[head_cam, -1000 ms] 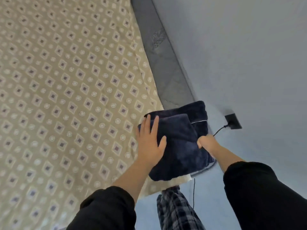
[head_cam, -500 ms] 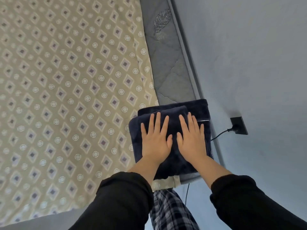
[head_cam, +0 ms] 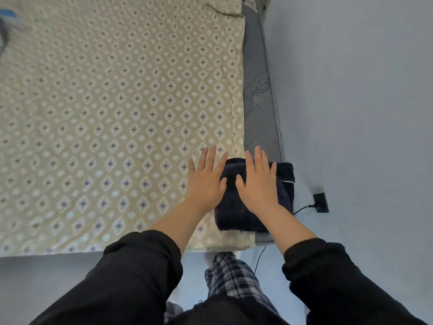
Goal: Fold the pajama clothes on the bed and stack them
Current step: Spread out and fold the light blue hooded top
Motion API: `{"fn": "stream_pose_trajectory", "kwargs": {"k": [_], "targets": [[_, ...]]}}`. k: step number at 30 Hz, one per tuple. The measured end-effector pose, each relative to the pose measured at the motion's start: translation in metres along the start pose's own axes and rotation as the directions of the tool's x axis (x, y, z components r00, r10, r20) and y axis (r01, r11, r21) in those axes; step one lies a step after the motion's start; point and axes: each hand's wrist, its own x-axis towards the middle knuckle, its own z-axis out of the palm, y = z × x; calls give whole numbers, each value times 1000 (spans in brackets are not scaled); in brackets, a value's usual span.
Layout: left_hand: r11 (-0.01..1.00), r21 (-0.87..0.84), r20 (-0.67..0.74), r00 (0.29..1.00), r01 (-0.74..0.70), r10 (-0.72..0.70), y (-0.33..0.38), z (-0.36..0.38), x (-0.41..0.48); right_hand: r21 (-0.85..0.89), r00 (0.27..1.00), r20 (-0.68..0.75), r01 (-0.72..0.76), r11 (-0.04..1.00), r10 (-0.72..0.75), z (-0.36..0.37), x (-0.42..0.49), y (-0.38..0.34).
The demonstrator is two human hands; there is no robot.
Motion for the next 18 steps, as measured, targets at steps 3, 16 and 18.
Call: {"fn": "stream_pose_trajectory", "kwargs": {"k": [3,16,18], "targets": [[999,-11,-91,995,40,-41,-48,-47,-42,-62,996,-30,76,995,-78,-25,-15,-71],[927,53,-376,867,372,-327,-344,-226,-329,41,901,-163,414,909,-403,-52,-126,-480],[896,15,-393,826,445,-404,-382,-240,-360,21,872,-144,474,880,-467,-52,-131,-531]]}}
